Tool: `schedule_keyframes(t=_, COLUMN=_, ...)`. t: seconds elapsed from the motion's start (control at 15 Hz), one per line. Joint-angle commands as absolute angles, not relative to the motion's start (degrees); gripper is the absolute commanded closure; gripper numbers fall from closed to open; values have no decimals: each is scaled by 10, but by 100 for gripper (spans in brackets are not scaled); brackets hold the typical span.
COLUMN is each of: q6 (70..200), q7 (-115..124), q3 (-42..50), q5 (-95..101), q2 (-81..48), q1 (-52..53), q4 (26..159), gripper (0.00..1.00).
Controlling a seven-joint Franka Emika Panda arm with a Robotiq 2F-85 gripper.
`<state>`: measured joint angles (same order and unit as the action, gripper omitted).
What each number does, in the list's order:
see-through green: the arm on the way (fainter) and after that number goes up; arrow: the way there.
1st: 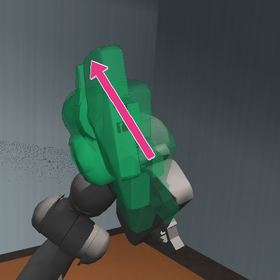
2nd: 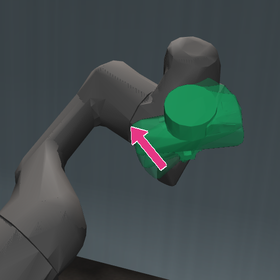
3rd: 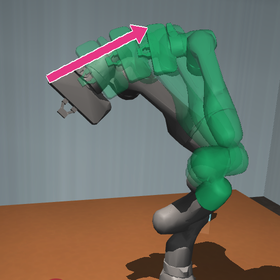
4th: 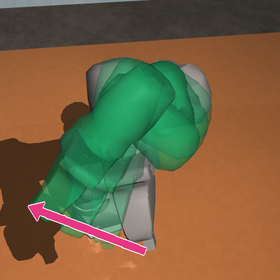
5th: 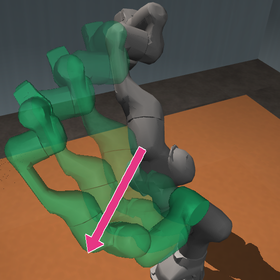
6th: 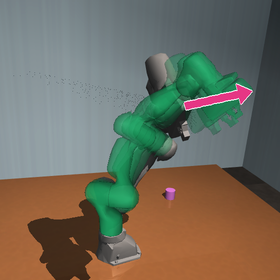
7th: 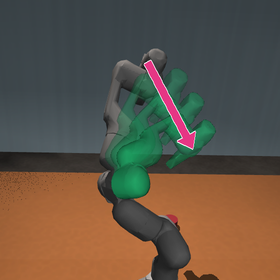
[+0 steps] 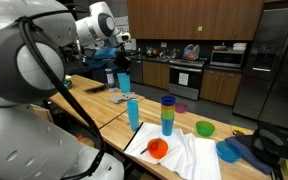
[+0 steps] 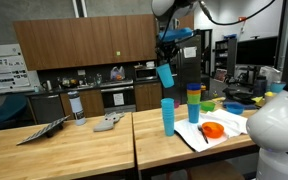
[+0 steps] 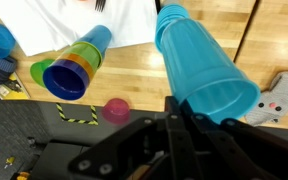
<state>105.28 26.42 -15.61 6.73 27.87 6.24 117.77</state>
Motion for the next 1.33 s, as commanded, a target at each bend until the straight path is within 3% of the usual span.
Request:
schedule_keyframes(t=0.0, q6=1068, q7=258, q3=-156, q5=58, q2=268, q1=61, q4=1178, gripper=99)
schedule_keyframes(t=1.27, q6=1139, q7=238, q3=-140, q5=69, q2=234, q1=53, q4=1215, gripper=99)
